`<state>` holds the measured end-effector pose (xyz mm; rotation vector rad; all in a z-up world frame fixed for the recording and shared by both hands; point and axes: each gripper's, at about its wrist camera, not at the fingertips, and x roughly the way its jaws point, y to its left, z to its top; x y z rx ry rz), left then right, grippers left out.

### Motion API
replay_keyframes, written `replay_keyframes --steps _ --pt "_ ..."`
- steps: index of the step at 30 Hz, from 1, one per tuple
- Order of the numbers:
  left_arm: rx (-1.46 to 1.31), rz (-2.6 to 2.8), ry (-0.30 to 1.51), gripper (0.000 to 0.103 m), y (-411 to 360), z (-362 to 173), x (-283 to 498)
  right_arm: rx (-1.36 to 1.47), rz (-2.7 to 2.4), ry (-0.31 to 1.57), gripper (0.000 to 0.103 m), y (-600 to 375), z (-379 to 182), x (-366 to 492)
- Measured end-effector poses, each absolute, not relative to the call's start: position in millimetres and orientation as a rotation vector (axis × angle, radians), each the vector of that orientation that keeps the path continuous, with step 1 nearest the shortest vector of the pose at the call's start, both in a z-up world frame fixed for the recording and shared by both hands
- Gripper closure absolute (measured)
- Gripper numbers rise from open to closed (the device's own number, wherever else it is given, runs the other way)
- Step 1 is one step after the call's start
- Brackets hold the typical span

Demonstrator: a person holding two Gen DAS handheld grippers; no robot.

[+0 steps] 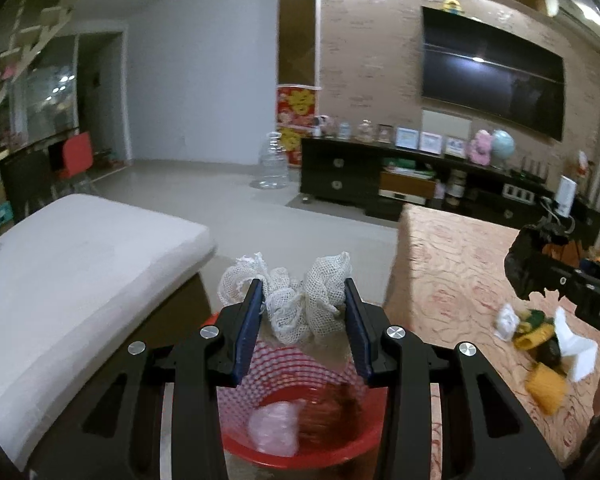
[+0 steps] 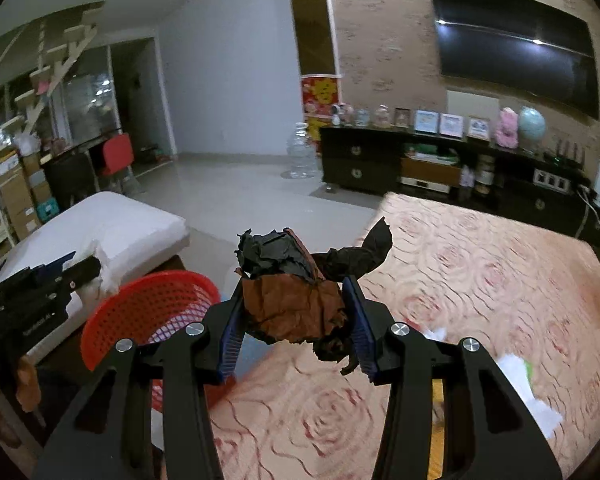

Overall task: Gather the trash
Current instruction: 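Carry both items to the red wastebasket and open both tools to drop them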

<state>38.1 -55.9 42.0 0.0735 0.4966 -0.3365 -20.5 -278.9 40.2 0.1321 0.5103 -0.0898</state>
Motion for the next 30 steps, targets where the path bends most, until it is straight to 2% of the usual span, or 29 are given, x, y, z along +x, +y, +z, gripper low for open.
replay_keyframes --steps 7,18,25,28,30 --pt "0.067 -0.252 0.522 0.065 -39.6 34.0 57.0 0.094 0.034 0.530 0.058 -248.8 43.8 15.3" --pt "0.095 -0.210 0.664 0.065 -30.0 -3.6 86.0 0.095 0.193 0.643 0.058 -205.5 15.3 52.0" --pt "0.121 -0.222 0.690 0.065 -31.7 -11.9 86.0 0.112 0.233 0.702 0.057 -192.5 2.2 63.6" --pt "0.127 -0.227 0.705 0.063 -33.1 -15.2 86.3 0.123 0.247 0.715 0.049 -189.9 -0.6 65.1" --pt "0.125 -0.232 0.709 0.060 -33.9 -15.0 87.1 0.134 0.251 0.714 0.040 -189.1 -0.6 64.1"
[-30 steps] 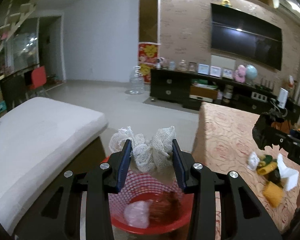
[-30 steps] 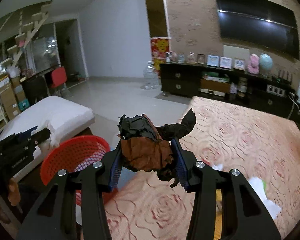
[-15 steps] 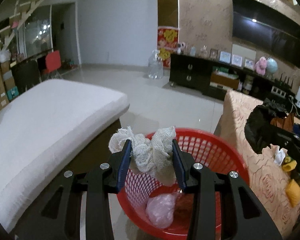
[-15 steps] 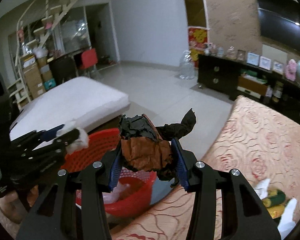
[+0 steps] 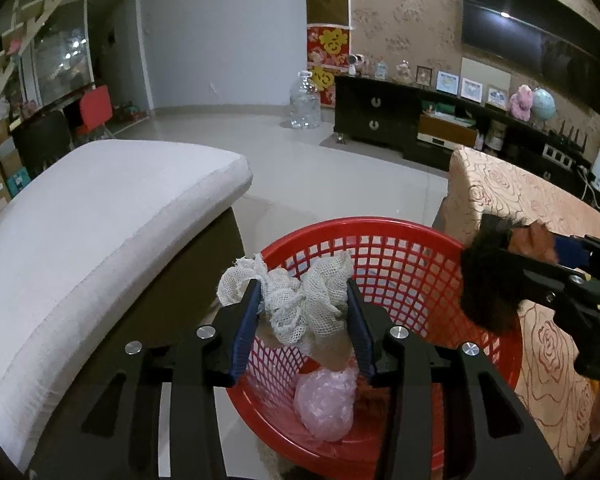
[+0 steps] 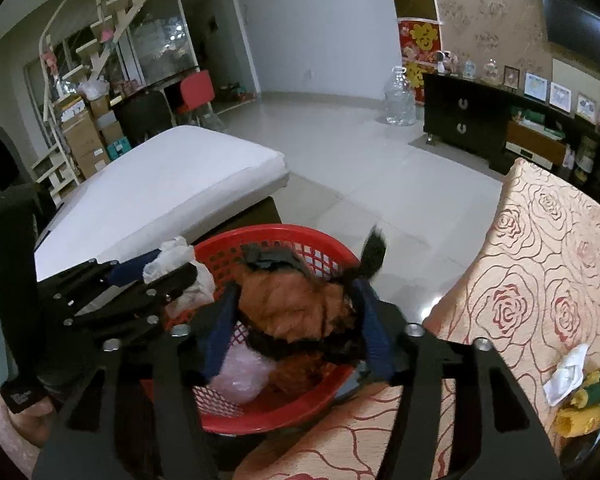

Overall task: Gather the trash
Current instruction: 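Carry both items to the red wastebasket and open both tools to drop them, then move both tools back to the table and reach left tool toward yellow foam net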

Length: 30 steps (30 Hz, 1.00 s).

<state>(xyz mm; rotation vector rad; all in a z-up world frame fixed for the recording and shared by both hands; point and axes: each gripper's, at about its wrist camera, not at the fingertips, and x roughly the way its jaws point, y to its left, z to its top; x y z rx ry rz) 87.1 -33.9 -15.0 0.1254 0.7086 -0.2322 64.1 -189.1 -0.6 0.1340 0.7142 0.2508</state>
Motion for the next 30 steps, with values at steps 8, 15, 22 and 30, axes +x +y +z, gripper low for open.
replay_keyframes --steps 8,15,22,30 --pt "0.102 -0.244 0.687 0.036 -31.9 -12.1 85.3 0.172 0.240 0.697 0.031 -197.9 6.0 60.0" --pt "0.076 -0.243 0.669 0.025 -28.0 -8.2 84.8 0.182 0.237 0.693 0.031 -201.5 5.5 56.5" --pt "0.030 -0.221 0.620 0.023 -16.6 -1.2 80.3 0.144 0.202 0.664 0.031 -201.8 10.4 49.5" --pt "0.003 -0.233 0.571 0.022 -12.0 5.4 72.9 0.100 0.131 0.635 0.030 -209.7 11.0 38.6"
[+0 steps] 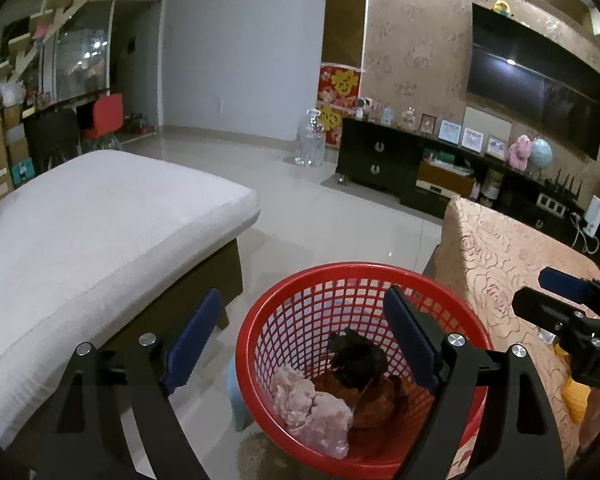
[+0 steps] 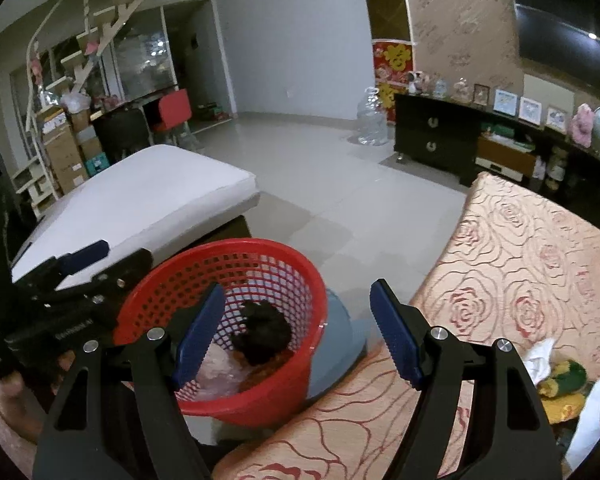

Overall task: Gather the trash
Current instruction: 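Move both tools back to the table and reach left tool toward yellow foam net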

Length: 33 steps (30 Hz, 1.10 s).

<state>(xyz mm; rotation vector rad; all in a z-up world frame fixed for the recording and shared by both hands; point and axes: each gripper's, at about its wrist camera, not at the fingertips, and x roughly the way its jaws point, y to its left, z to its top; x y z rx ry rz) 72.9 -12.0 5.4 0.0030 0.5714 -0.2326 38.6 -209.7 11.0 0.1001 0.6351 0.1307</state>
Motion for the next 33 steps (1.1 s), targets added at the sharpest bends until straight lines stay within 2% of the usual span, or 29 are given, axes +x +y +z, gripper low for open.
replay_keyframes --steps 12,22,33 --pt "-0.008 -0.289 0.533 0.022 -16.2 9.3 60.6 0.106 -0.073 0.629 0.028 -263.1 4.6 -17.1" --pt "0.047 -0.363 0.518 0.022 -46.5 7.0 44.3 0.228 -0.328 0.611 0.028 -349.0 -3.9 -87.8" --pt "0.114 -0.477 0.538 0.022 -92.6 -4.9 20.5 0.256 -0.483 0.597 0.027 -388.0 -11.2 -137.6"
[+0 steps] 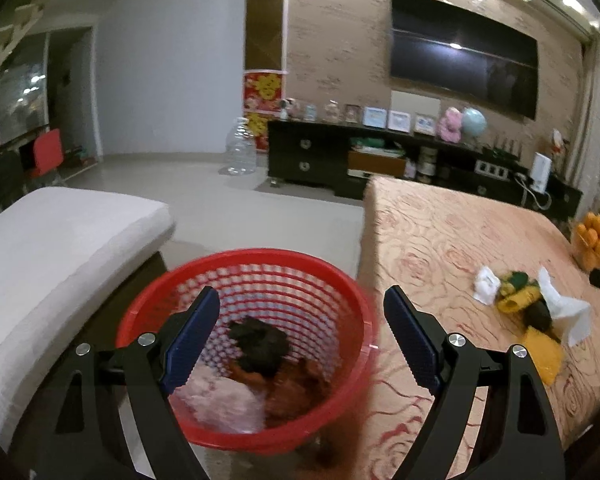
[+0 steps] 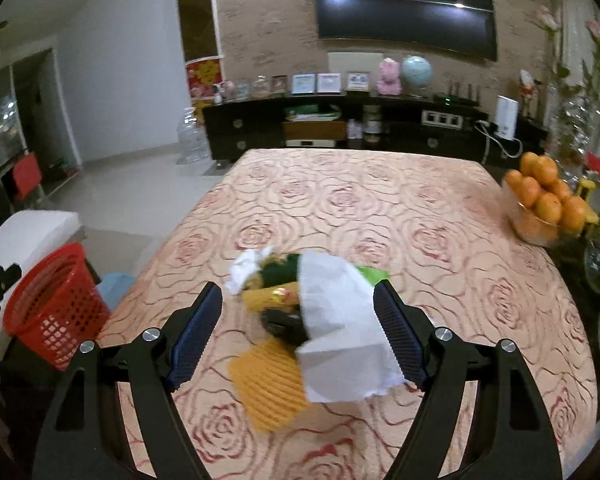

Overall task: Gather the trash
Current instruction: 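Move both tools back to the table and reach left tool toward yellow foam net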

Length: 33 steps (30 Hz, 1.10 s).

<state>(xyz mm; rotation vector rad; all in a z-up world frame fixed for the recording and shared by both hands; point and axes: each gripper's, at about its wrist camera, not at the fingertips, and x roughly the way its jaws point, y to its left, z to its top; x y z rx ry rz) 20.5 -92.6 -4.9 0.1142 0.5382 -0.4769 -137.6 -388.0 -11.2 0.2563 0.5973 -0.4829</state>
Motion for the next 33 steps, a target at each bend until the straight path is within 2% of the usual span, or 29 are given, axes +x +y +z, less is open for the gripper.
replay_keyframes --steps 33 --pt "0.441 -1.058 0.757 0.022 -325.5 -91.8 -74.3 0.460 -0.580 0.592 0.027 -453.1 -31.4 -192.7"
